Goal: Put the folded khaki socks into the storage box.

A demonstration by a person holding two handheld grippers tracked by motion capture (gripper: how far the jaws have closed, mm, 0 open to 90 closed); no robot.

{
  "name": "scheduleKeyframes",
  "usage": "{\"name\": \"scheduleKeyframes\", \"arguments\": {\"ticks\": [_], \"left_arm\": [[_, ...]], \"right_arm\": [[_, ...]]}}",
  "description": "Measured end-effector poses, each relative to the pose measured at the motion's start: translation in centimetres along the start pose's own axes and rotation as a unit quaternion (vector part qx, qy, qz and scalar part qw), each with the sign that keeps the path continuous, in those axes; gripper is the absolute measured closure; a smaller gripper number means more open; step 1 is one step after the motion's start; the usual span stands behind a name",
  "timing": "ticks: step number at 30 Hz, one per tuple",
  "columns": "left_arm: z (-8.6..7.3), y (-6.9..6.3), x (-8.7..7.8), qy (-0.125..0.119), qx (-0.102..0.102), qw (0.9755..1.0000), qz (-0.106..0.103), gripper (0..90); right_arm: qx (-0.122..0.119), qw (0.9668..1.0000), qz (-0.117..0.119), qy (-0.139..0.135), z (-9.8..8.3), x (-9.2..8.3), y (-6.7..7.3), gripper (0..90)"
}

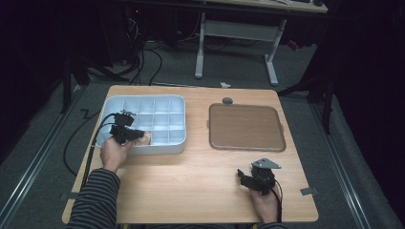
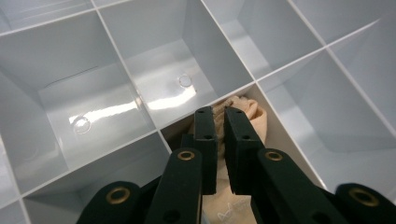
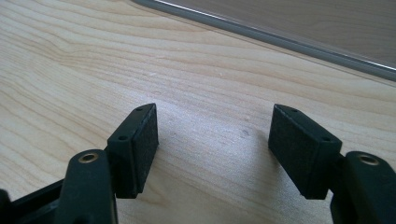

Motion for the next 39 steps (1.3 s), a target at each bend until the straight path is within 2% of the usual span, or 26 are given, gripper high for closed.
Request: {"name": "scheduleKeyframes", "arguments": {"ticks": [4, 11, 15, 20, 29, 39], "left_arm": [[0.0, -0.2, 0.4, 0.014, 0.008, 0.9999, 0.004, 84.6], [-0.3, 0.0, 0.7, 0.023, -0.003, 0.9997, -0.002, 83.8], [-0.3, -0.1, 0.4, 0.024, -0.005, 0.9997, -0.008, 76.4], [0.0, -0.3, -0.3, 0.009, -0.009, 0.9998, -0.017, 71.2], [0.7, -0.7, -1.5, -0.018, -0.006, 0.9997, -0.015, 59.0], [1.2, -0.6, -3.5, -0.046, -0.001, 0.9989, -0.006, 55.3]], "right_arm": [[0.0, 1.0, 0.0, 0.0, 0.0, 0.0, 0.0, 33.0], [-0.001, 1.0, 0.001, -0.001, 0.0, 0.0, 0.0, 33.0], [0.0, 1.0, 0.001, 0.0, 0.0, 0.0, 0.0, 32.9], [0.0, 1.0, 0.001, 0.0, 0.0, 0.0, 0.0, 32.9], [-0.001, 1.0, 0.001, -0.001, 0.0, 0.0, 0.0, 32.9], [0.0, 1.0, 0.002, 0.0, 0.0, 0.0, 0.0, 32.6]]}}
Point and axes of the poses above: each handheld gripper's, and its own axes: x roughly forward along the jaws, z roughly out of its top, y roughly to its left, the point moved 9 cm from there along x, roughly forward along the jaws, and after that the axes turned 6 degrees about -y, right-handed, at the moved point
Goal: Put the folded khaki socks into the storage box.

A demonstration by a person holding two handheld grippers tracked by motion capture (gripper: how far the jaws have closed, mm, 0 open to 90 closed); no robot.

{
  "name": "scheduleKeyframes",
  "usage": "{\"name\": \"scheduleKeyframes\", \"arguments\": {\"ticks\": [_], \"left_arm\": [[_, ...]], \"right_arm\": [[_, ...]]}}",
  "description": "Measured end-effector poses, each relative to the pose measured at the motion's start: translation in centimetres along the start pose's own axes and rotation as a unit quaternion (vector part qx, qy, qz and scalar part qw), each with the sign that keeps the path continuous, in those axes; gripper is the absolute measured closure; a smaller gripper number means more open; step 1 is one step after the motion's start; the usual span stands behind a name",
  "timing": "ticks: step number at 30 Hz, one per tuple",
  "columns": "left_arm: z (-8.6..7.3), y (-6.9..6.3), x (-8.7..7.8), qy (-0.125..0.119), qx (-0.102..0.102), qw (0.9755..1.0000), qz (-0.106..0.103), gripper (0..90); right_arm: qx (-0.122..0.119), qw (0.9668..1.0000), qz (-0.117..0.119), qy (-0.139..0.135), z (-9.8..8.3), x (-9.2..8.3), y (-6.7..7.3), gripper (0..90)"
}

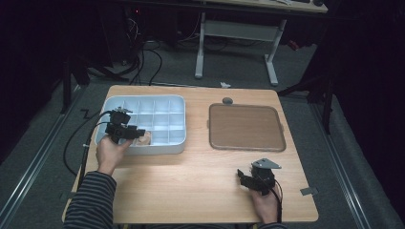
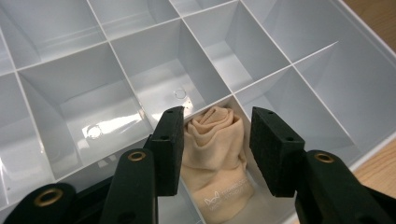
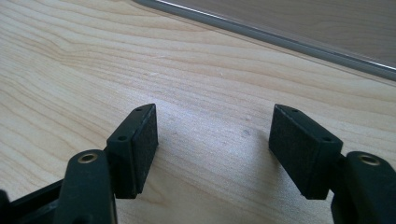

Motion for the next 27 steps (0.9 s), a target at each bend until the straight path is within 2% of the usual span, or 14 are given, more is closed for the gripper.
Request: {"name": "scheduleKeyframes", "arguments": {"ticks": [15, 20, 27], "left_arm": [[-0.2, -0.4, -2.6, -0.04, -0.003, 0.9992, -0.005, 53.9], [-0.4, -0.5, -3.2, -0.048, 0.0, 0.9988, -0.006, 54.0], [-1.1, -0.5, -3.7, -0.055, -0.006, 0.9984, -0.009, 53.9]], "right_arm": [[-0.001, 1.0, 0.0, 0.0, 0.0, 0.0, 0.0, 32.6], [-0.001, 1.0, 0.0, 0.0, 0.0, 0.0, 0.0, 32.6], [-0.001, 1.0, 0.0, 0.0, 0.0, 0.0, 0.0, 32.6]]}}
Point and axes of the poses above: each handheld gripper's, and its own axes: x roughly forward along the jaws, z roughly out of its top, y roughly to its left, the point moved 9 cm from there along x, roughly forward along the jaws, and after that the axes turned 6 degrees about -y, right-handed, at the moved point
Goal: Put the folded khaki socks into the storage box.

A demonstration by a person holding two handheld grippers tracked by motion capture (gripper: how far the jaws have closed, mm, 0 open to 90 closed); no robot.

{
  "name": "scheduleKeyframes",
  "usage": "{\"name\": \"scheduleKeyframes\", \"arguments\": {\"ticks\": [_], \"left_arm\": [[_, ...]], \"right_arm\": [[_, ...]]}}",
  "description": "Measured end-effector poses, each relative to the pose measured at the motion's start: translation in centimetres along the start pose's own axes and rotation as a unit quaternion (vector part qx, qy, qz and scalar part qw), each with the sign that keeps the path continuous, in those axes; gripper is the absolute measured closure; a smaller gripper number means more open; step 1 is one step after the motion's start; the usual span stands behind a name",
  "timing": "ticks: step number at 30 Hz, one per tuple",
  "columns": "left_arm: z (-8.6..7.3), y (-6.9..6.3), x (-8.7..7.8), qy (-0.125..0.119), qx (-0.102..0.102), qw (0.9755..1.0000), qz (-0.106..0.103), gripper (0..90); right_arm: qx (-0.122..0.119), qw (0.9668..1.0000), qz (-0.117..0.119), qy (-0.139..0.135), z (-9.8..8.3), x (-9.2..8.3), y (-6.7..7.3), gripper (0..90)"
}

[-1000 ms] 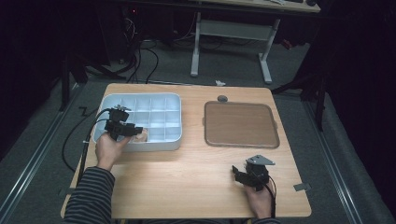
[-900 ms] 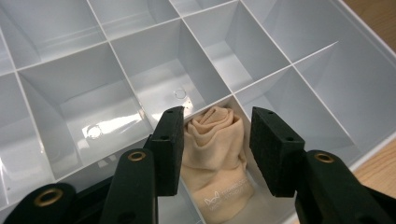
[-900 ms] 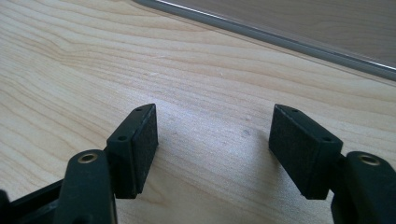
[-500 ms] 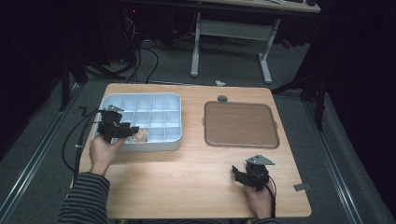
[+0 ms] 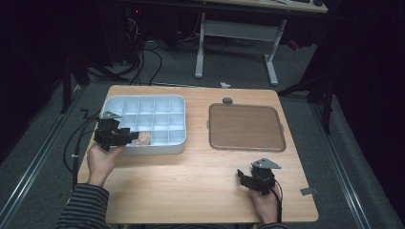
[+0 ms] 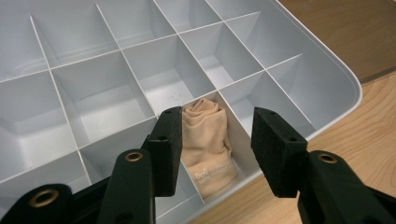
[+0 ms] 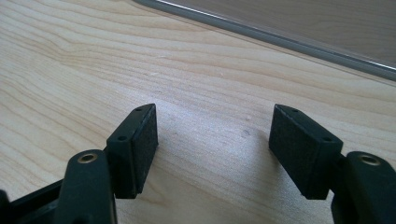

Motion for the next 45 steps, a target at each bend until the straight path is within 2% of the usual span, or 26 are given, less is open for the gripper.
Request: {"name": "scheduleKeyframes", "arguments": {"ticks": [11, 21, 45], "left_arm": [[-0.7, 0.2, -1.1, -0.013, -0.008, 0.9999, 0.0, 53.8], [-0.8, -0.7, -1.7, -0.019, 0.006, 0.9998, -0.001, 53.4], [-2.6, -1.3, -2.3, -0.036, -0.017, 0.9991, -0.018, 52.7]], "right_arm": [[0.0, 1.0, 0.0, 0.0, 0.0, 0.0, 0.0, 32.6], [0.0, 1.0, 0.0, 0.0, 0.0, 0.0, 0.0, 32.6], [0.0, 1.0, 0.0, 0.0, 0.0, 0.0, 0.0, 32.6]]}}
Point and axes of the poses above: each handheld gripper's, and its own axes: x roughly forward along the jaws, z roughly out of its top, y roughly to its left, the point moved 9 cm from there along x, roughly forward along the jaws, and after that the axes turned 6 degrees about -y, right-handed, at the moved point
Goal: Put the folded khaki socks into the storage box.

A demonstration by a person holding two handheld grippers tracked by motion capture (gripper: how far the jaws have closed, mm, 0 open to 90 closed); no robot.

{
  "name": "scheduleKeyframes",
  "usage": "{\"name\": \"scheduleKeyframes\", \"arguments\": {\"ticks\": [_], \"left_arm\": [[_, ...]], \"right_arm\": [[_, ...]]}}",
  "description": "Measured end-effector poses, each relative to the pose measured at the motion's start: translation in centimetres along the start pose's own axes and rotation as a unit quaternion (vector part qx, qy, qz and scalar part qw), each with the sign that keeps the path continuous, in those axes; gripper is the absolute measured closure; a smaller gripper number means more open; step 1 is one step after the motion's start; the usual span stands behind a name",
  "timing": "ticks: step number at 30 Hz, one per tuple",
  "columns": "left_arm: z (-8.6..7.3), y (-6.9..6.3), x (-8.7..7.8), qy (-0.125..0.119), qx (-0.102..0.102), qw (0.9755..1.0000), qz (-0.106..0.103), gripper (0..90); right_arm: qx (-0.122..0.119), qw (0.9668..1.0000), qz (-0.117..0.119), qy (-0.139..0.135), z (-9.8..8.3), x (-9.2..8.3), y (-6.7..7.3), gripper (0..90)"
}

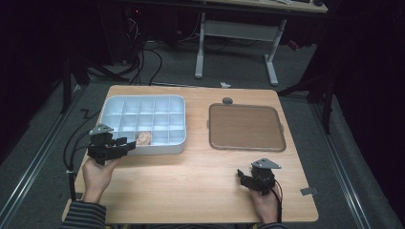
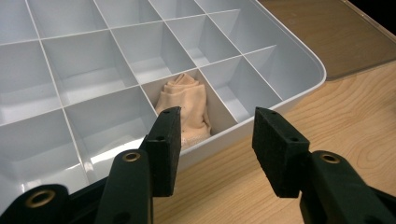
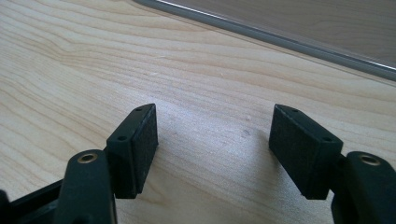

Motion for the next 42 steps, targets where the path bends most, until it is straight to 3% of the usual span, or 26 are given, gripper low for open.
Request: {"name": "scheduleKeyframes", "arguments": {"ticks": [15, 42], "left_arm": [[-1.0, -0.5, 0.1, -0.002, -0.015, 0.9998, -0.015, 51.6], [-3.2, -2.5, 1.3, 0.011, -0.022, 0.9989, -0.041, 49.2]], "right_arm": [[0.0, 1.0, 0.0, 0.0, 0.0, 0.0, 0.0, 32.5], [-0.003, 1.0, 0.0, -0.001, 0.0, 0.0, 0.0, 32.5]]}}
Point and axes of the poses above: each handheld gripper's, and its own axes: x roughly forward along the jaws, z roughly out of its top, y roughly to its left, the point moved 9 cm from there along x, roughly forward along the jaws, and after that the axes turned 6 degrees about -y, right-handed, at the moved point
